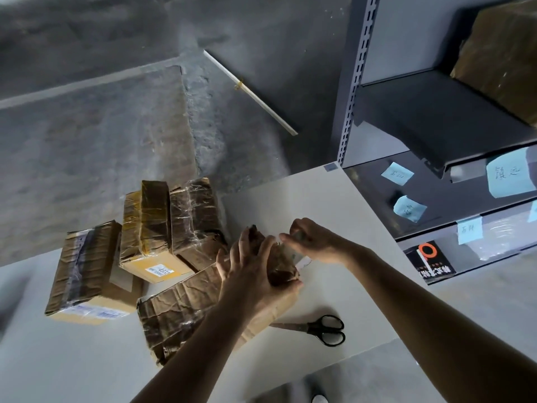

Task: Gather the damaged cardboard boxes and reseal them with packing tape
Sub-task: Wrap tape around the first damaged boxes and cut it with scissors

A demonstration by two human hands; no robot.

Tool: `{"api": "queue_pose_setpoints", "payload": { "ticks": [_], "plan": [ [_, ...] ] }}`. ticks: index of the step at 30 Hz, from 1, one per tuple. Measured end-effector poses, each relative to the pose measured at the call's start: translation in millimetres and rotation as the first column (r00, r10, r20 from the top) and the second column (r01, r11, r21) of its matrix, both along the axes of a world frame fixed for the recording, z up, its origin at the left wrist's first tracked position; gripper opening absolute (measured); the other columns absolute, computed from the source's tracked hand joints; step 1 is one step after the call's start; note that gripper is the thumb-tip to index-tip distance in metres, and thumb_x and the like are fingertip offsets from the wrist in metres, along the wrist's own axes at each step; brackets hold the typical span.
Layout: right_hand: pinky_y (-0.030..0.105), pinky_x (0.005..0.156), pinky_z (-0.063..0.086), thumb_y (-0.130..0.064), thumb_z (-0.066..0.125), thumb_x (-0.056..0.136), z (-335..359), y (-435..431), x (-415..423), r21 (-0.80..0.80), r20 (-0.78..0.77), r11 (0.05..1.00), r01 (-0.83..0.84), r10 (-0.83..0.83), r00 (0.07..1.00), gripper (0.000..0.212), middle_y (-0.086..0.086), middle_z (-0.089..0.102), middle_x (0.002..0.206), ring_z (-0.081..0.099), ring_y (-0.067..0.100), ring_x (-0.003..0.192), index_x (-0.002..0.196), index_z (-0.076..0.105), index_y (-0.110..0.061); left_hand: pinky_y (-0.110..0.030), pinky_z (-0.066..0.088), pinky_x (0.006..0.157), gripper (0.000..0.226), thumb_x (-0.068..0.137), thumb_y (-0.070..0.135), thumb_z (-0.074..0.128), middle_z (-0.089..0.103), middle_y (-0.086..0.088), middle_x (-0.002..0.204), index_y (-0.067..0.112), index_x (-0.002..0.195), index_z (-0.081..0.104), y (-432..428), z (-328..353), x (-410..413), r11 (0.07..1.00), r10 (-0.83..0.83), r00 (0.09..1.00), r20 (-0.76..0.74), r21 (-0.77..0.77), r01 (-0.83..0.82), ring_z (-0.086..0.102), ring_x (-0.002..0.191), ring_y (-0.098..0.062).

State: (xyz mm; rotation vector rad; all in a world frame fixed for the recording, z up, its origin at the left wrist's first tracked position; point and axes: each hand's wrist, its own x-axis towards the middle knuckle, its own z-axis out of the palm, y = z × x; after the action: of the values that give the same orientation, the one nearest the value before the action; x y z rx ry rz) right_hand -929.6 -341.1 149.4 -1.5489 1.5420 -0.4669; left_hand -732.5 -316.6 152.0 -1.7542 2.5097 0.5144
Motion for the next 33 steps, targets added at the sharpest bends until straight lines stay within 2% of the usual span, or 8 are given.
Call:
{"api": "queue_pose_setpoints", "payload": {
  "ticks": [6, 9, 14, 19, 22, 25, 30, 33],
  "plan": [
    [0.034, 0.075, 0.042, -0.059, 0.042, 0.099, -16, 20, 13, 0.052, 0.140, 0.997, -0.063, 0.056, 0.989, 0.040, 0.001, 0.053, 0.102, 0.054, 0.022, 0.092, 0.102, 0.051, -0.020, -0.068, 0.009, 0.115, 0.125, 0.060, 0.081, 0.069, -0.031, -0.010, 0.156, 0.034, 0.148, -0.006, -2, 15, 21, 0.973, -0.115, 0.958, 0.262, 0.225, 0.055, -0.009, 0.149, -0.040],
    [0.036, 0.075, 0.044, -0.066, 0.050, 0.091, -21, 23, 12, 0.049, 0.196, 0.998, 0.041, -0.049, 0.979, 0.042, -0.002, 0.057, 0.096, 0.055, 0.017, 0.089, 0.095, 0.051, -0.025, -0.065, 0.014, 0.115, 0.117, 0.065, 0.071, 0.073, -0.011, -0.011, 0.156, 0.031, 0.148, 0.001, -6, 21, 21, 0.977, -0.123, 0.963, 0.241, 0.200, 0.074, 0.008, 0.146, -0.041],
    [0.034, 0.075, 0.042, -0.070, 0.064, 0.080, -15, 31, 8, 0.069, 0.340, 0.988, 0.136, -0.151, 0.928, 0.051, -0.003, 0.059, 0.084, 0.055, 0.014, 0.079, 0.085, 0.055, -0.020, -0.059, 0.029, 0.113, 0.100, 0.062, 0.069, 0.072, 0.010, -0.005, 0.147, 0.033, 0.140, 0.020, 3, 24, 33, 0.992, -0.125, 0.987, 0.105, 0.029, 0.123, 0.022, 0.139, -0.029],
    [0.029, 0.064, 0.036, -0.048, 0.075, 0.077, 21, 24, 16, 0.132, 0.680, 0.968, 0.212, -0.244, 0.691, 0.038, -0.004, 0.055, 0.064, 0.054, 0.013, 0.065, 0.060, 0.052, -0.022, -0.057, 0.039, 0.107, 0.096, 0.055, 0.070, 0.072, 0.018, 0.001, 0.144, 0.042, 0.133, 0.023, 7, 50, 53, 0.988, -0.127, 0.978, -0.167, -0.110, 0.109, 0.031, 0.132, -0.025],
    [0.025, 0.064, 0.048, -0.048, 0.076, 0.078, 57, 18, 26, 0.142, 0.808, 0.974, 0.176, -0.217, 0.548, 0.030, -0.003, 0.067, 0.071, 0.066, 0.013, 0.069, 0.071, 0.069, -0.019, -0.053, 0.040, 0.108, 0.098, 0.054, 0.067, 0.075, 0.026, 0.003, 0.141, 0.041, 0.135, 0.027, 7, 68, 61, 0.983, -0.113, 0.946, -0.304, -0.175, 0.061, 0.028, 0.131, -0.019],
    [0.029, 0.079, 0.055, -0.034, 0.062, 0.090, 87, 13, 39, 0.169, 0.866, 0.957, 0.236, -0.259, 0.429, 0.015, -0.009, 0.075, 0.078, 0.071, 0.010, 0.080, 0.095, 0.066, -0.020, -0.047, 0.045, 0.106, 0.095, 0.052, 0.065, 0.081, 0.028, 0.009, 0.135, 0.043, 0.129, 0.030, 9, 81, 71, 0.983, -0.043, 0.891, -0.452, -0.177, -0.042, 0.034, 0.128, -0.017],
    [0.025, 0.069, 0.057, -0.040, 0.058, 0.080, 133, 9, 68, 0.221, 0.886, 0.964, 0.146, -0.261, 0.383, 0.034, 0.003, 0.075, 0.081, 0.072, 0.015, 0.079, 0.075, 0.081, -0.015, -0.043, 0.049, 0.098, 0.095, 0.050, 0.065, 0.084, 0.035, 0.004, 0.129, 0.041, 0.122, 0.028, 13, 83, 79, 0.969, -0.013, 0.779, -0.627, -0.200, -0.146, 0.041, 0.124, -0.019],
    [0.029, 0.075, 0.055, -0.039, 0.061, 0.081, 132, 9, 84, 0.233, 0.858, 0.963, 0.139, -0.271, 0.437, 0.030, 0.008, 0.071, 0.084, 0.068, 0.022, 0.085, 0.083, 0.076, -0.012, -0.037, 0.052, 0.094, 0.093, 0.052, 0.058, 0.088, 0.038, 0.003, 0.123, 0.041, 0.119, 0.026, 22, 70, 83, 0.980, 0.005, 0.728, -0.685, -0.139, -0.138, 0.045, 0.119, -0.012]
  ]
}}
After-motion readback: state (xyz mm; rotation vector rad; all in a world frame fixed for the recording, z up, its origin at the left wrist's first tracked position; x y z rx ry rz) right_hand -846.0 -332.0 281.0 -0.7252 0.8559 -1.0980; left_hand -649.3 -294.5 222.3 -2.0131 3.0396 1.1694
